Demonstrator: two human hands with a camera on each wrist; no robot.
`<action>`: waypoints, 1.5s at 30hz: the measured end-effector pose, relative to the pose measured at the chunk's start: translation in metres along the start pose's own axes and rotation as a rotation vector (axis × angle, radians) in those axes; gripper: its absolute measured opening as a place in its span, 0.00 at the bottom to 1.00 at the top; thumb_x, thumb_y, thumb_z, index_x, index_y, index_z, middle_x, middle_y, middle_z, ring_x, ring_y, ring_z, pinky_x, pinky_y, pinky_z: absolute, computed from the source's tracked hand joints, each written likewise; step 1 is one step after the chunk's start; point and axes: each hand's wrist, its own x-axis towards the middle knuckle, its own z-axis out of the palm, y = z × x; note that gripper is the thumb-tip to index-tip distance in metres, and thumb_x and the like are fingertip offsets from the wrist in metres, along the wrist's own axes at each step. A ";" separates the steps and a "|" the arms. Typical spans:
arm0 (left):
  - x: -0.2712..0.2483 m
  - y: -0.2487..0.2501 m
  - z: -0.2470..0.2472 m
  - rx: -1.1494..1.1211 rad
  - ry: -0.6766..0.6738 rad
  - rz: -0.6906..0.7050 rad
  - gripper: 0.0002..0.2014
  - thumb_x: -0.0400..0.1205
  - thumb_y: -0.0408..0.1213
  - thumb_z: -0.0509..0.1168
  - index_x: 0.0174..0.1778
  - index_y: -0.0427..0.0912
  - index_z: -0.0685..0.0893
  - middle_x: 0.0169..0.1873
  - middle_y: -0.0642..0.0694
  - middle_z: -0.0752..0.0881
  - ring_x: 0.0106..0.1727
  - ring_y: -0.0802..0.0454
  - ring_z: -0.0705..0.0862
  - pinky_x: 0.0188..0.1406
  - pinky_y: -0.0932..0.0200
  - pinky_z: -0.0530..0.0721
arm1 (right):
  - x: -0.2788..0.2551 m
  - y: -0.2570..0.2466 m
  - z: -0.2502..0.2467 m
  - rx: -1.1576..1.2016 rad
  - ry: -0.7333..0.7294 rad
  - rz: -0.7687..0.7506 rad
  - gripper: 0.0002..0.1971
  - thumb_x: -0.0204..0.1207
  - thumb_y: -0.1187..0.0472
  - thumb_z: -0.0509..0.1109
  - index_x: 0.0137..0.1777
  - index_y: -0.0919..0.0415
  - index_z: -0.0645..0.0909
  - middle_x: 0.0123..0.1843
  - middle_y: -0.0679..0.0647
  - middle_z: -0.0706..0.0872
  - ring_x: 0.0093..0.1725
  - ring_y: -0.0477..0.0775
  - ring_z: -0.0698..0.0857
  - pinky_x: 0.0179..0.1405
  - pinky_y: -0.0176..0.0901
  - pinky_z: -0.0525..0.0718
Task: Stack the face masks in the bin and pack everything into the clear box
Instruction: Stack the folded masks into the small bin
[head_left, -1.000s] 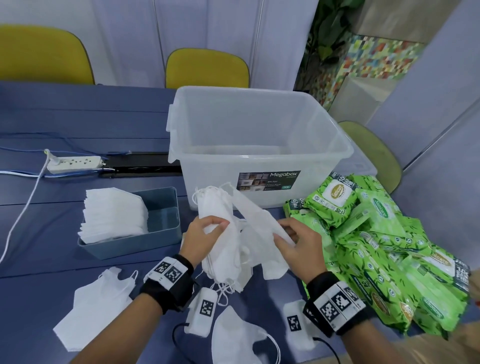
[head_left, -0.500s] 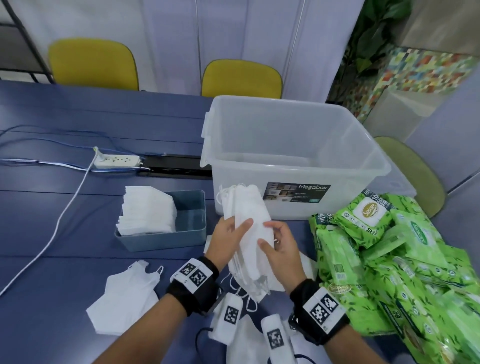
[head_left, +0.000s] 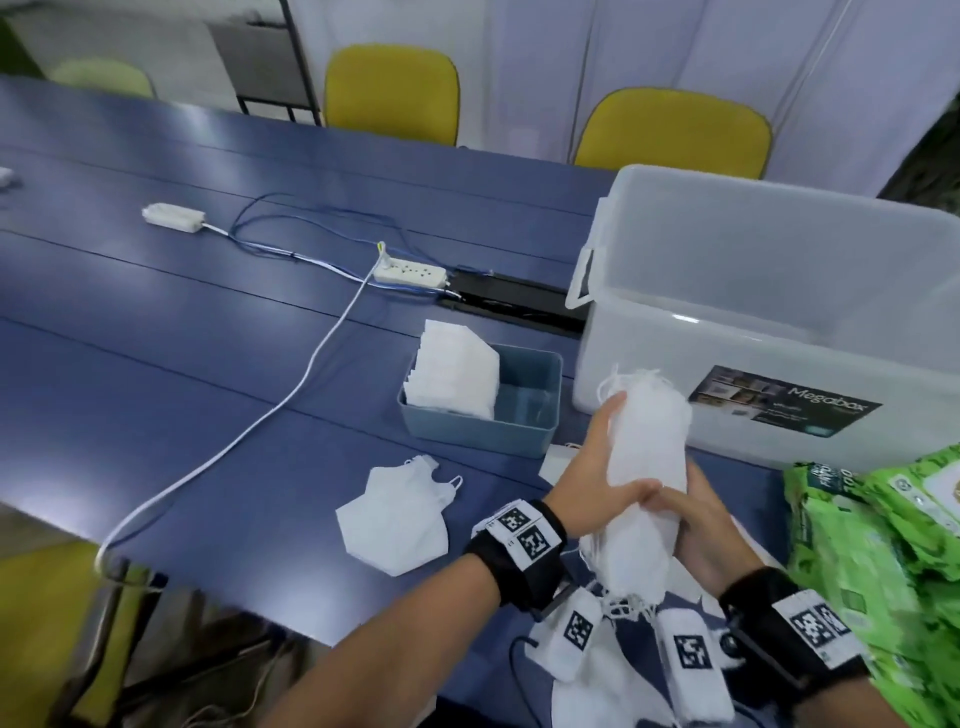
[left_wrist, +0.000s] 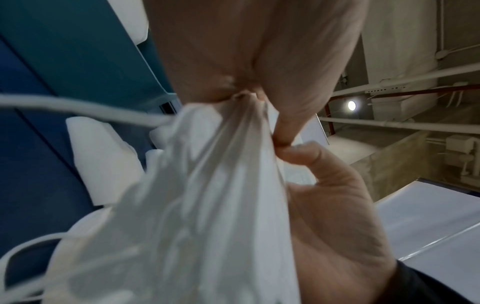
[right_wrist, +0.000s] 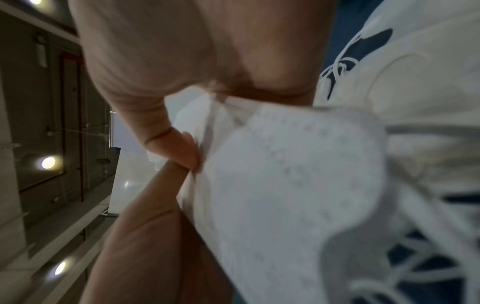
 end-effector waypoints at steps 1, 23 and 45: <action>-0.002 -0.001 0.001 -0.023 0.011 0.001 0.43 0.79 0.26 0.68 0.82 0.43 0.47 0.77 0.55 0.56 0.75 0.63 0.58 0.64 0.85 0.58 | 0.001 0.000 0.003 -0.003 -0.022 -0.003 0.30 0.73 0.82 0.60 0.73 0.59 0.70 0.60 0.63 0.86 0.52 0.58 0.89 0.40 0.46 0.88; -0.072 -0.064 0.047 0.892 -0.846 0.098 0.38 0.69 0.48 0.78 0.76 0.54 0.70 0.75 0.42 0.64 0.76 0.41 0.61 0.72 0.39 0.58 | -0.027 -0.021 -0.100 -0.127 0.625 -0.256 0.21 0.66 0.80 0.72 0.47 0.53 0.77 0.48 0.52 0.85 0.46 0.56 0.83 0.48 0.48 0.81; 0.007 -0.076 -0.017 1.138 -0.271 -0.076 0.26 0.77 0.44 0.67 0.71 0.49 0.70 0.76 0.44 0.59 0.78 0.42 0.56 0.72 0.43 0.65 | -0.038 -0.003 -0.106 -0.155 0.624 -0.214 0.21 0.65 0.79 0.74 0.53 0.59 0.78 0.52 0.58 0.86 0.50 0.60 0.84 0.53 0.51 0.81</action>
